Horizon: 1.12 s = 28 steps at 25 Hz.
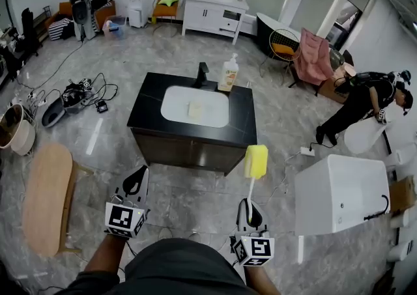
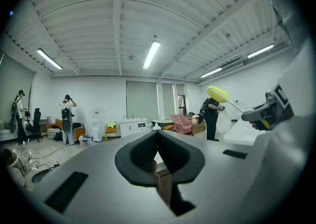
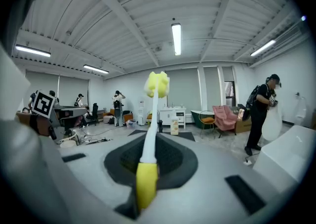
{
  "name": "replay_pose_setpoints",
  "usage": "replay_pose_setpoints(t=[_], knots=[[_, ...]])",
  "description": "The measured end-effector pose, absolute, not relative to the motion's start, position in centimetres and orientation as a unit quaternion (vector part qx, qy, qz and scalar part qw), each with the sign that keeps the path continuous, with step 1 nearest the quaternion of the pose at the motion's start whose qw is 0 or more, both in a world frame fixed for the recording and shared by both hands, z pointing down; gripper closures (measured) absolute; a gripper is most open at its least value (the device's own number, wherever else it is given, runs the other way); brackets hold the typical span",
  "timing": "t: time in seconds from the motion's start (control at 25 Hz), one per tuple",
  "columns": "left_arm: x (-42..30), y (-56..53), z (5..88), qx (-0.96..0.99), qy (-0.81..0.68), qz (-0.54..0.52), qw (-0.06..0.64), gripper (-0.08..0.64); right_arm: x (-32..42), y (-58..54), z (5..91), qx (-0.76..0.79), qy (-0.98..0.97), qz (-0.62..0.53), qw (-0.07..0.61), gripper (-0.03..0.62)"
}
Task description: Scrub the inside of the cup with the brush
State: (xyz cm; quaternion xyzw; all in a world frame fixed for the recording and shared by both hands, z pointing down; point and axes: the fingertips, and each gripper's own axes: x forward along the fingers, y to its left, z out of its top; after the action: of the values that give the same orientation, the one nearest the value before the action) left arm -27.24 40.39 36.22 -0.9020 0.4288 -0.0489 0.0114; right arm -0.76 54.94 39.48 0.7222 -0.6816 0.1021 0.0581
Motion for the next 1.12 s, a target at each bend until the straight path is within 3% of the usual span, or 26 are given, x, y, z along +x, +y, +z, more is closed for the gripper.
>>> replay_pose_setpoints(t=[0.76, 1.12], knots=[[-22.9, 37.4, 37.0, -0.885, 0.461, -0.069, 0.018, 0.557, 6.9, 46.3, 38.4, 0.699, -0.713, 0.042, 0.037, 0.569], [-19.5, 28.7, 39.2, -0.893, 0.445, -0.065, 0.014, 0.557, 9.4, 39.1, 39.7, 0.709, -0.703, 0.042, 0.051, 0.569]])
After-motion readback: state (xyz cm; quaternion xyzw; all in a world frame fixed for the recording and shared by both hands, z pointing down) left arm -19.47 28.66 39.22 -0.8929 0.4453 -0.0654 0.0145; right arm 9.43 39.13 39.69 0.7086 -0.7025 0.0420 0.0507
